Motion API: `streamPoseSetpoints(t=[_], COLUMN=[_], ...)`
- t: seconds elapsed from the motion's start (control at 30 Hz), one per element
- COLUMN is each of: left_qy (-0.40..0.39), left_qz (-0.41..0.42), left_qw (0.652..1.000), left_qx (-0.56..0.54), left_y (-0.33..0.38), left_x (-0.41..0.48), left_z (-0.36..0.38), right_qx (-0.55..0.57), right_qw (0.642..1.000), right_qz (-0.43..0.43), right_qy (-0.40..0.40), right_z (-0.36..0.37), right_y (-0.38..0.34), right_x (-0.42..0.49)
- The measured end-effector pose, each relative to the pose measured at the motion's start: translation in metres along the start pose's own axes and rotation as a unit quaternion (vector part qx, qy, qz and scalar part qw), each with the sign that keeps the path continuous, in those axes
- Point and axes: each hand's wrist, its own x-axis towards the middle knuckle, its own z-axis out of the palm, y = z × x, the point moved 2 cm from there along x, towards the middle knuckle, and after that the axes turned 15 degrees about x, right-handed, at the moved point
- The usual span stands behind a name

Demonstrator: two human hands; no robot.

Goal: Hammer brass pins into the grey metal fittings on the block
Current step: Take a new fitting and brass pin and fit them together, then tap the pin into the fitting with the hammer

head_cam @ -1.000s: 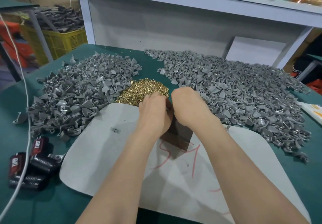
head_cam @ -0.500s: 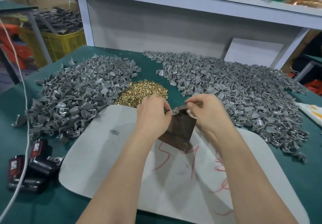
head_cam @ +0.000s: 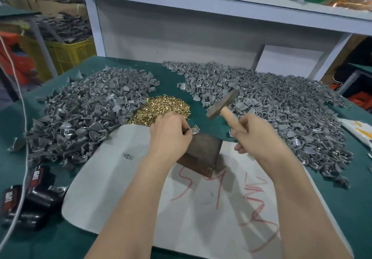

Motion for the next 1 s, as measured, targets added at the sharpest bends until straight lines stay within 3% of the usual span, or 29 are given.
streamPoseSetpoints(t=[0.17, 0.23, 0.3, 0.43, 0.6, 0.7, 0.77, 0.87, 0.9, 1.0], left_qy=[0.001, 0.003, 0.006, 0.006, 0.002, -0.003, -0.002, -0.005, -0.007, -0.004], left_qz=[-0.013, -0.013, -0.012, -0.025, -0.024, -0.025, -0.021, -0.014, -0.020, -0.033], left_qw=[1.000, 1.000, 0.999, 0.998, 0.998, 0.997, 0.997, 0.998, 0.998, 0.996], left_qx=[0.003, -0.012, -0.034, -0.064, -0.062, -0.076, -0.077, -0.062, -0.059, -0.079], left_y=[-0.002, -0.002, -0.001, -0.001, -0.001, -0.001, -0.001, 0.001, 0.001, 0.000], left_x=[0.001, 0.001, 0.001, -0.001, 0.000, 0.000, -0.001, 0.000, 0.001, 0.000], left_z=[0.002, 0.002, 0.002, 0.001, 0.001, 0.002, 0.001, 0.002, 0.002, 0.002], right_qx=[-0.039, -0.009, 0.010, -0.104, -0.011, -0.091, -0.120, -0.039, -0.035, -0.099], right_qw=[0.986, 0.971, 0.965, 0.965, 0.959, 0.967, 0.965, 0.962, 0.960, 0.965], right_qz=[-0.162, -0.232, -0.258, -0.239, -0.280, -0.237, -0.233, -0.262, -0.269, -0.237], right_qy=[0.007, 0.050, 0.040, -0.032, 0.049, -0.036, -0.005, 0.074, 0.068, -0.047], right_z=[-0.010, -0.011, -0.009, 0.000, -0.009, 0.004, 0.004, -0.006, -0.006, 0.004], right_y=[-0.018, -0.028, -0.034, -0.037, -0.043, -0.037, -0.038, -0.039, -0.039, -0.035], right_x=[-0.024, -0.037, -0.043, -0.048, -0.051, -0.057, -0.057, -0.056, -0.055, -0.056])
